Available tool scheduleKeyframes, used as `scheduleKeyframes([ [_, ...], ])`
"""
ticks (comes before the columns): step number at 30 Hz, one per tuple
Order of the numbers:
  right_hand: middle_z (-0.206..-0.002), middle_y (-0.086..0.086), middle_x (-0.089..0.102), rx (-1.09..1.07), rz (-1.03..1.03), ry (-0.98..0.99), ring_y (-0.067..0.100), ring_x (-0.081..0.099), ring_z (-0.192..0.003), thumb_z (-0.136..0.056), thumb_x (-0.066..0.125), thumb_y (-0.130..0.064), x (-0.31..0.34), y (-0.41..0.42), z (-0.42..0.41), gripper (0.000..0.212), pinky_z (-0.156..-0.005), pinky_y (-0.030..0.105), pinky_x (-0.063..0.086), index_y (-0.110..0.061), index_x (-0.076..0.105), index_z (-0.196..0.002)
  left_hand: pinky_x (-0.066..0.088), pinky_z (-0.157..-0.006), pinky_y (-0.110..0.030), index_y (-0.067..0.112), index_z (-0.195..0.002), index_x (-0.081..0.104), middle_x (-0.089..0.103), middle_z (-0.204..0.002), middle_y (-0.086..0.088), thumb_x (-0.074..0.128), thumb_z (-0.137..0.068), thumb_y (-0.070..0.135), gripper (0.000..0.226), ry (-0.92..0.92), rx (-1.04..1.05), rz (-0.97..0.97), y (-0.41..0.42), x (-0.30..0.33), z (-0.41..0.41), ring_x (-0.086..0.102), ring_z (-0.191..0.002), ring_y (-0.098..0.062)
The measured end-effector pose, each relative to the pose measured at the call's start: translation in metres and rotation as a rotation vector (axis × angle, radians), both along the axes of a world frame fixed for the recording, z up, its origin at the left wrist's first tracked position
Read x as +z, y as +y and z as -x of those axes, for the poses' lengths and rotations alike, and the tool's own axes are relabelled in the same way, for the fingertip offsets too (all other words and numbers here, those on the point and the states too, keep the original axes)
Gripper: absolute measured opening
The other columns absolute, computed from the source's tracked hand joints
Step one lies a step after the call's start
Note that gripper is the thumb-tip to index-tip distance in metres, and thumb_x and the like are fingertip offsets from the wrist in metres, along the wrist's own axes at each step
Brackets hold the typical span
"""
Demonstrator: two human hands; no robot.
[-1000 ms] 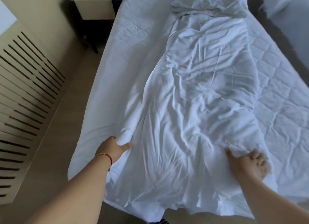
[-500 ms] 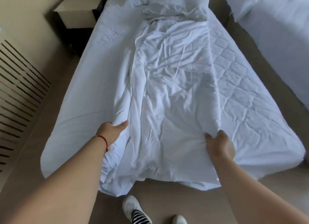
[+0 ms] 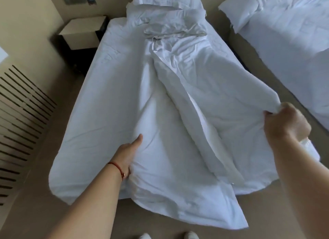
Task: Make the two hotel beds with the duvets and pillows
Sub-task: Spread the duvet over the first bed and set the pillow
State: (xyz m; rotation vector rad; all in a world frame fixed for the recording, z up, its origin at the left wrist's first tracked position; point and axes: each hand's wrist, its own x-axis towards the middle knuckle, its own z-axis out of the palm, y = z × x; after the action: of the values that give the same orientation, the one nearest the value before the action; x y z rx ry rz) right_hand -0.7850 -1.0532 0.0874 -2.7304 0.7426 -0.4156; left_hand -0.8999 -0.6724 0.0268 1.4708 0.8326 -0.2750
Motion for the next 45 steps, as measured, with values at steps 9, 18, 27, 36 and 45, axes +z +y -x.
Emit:
scheduleKeyframes([
  [9,-0.137,0.014,0.047,0.224,-0.069,0.457,0.032,0.040,-0.128,-0.089,0.053,-0.051,-0.092,0.085,0.036,0.062,-0.105,0.041,0.033,-0.010,0.044,-0.135,0.052,-0.090,-0.041,0.001,-0.114,0.060,0.063,-0.115,-0.022,0.058,-0.087,0.047,0.053,0.471,-0.260,-0.839,0.058,-0.114,0.043,0.061,-0.104,-0.039],
  [18,-0.130,0.005,0.051,0.485,-0.257,0.530,0.025,0.045,-0.123,-0.087,0.052,-0.057,-0.130,0.220,0.037,0.061,-0.096,0.035,0.039,-0.015,0.045,-0.131,0.048,-0.079,-0.031,0.016,-0.081,0.053,0.059,-0.079,0.001,0.049,-0.096,0.041,0.029,0.015,-0.393,-0.496,0.030,-0.084,-0.027,0.060,-0.088,-0.027],
  [27,-0.128,0.001,0.053,0.496,-0.593,0.315,0.018,0.049,-0.119,-0.090,0.048,-0.056,-0.134,0.219,-0.009,0.054,-0.097,0.033,0.041,-0.019,0.048,-0.129,0.050,-0.079,-0.028,0.019,-0.113,0.070,0.074,-0.106,-0.006,0.031,-0.097,0.061,0.059,0.103,-0.248,0.234,-0.033,-0.092,-0.098,0.068,-0.081,-0.013],
  [36,-0.094,0.012,0.063,0.390,-0.697,0.381,0.032,0.060,-0.092,-0.092,0.047,-0.053,-0.110,0.114,-0.149,0.046,-0.072,0.033,0.047,-0.009,0.056,-0.103,0.045,-0.087,-0.037,0.019,-0.119,0.068,0.067,-0.105,-0.009,0.003,-0.083,0.081,0.098,0.021,-0.224,0.707,-0.150,-0.053,-0.200,0.058,-0.102,-0.023],
  [45,-0.119,0.025,0.054,-0.110,-0.088,-0.047,0.041,0.046,-0.118,-0.092,0.042,-0.051,-0.034,-0.048,-0.238,0.048,-0.097,0.047,0.036,-0.008,0.052,-0.111,0.052,-0.075,-0.033,0.014,-0.098,0.069,0.061,-0.091,-0.005,0.016,-0.099,0.059,0.070,-0.045,-0.061,0.276,-0.128,-0.070,-0.222,0.058,-0.084,-0.018],
])
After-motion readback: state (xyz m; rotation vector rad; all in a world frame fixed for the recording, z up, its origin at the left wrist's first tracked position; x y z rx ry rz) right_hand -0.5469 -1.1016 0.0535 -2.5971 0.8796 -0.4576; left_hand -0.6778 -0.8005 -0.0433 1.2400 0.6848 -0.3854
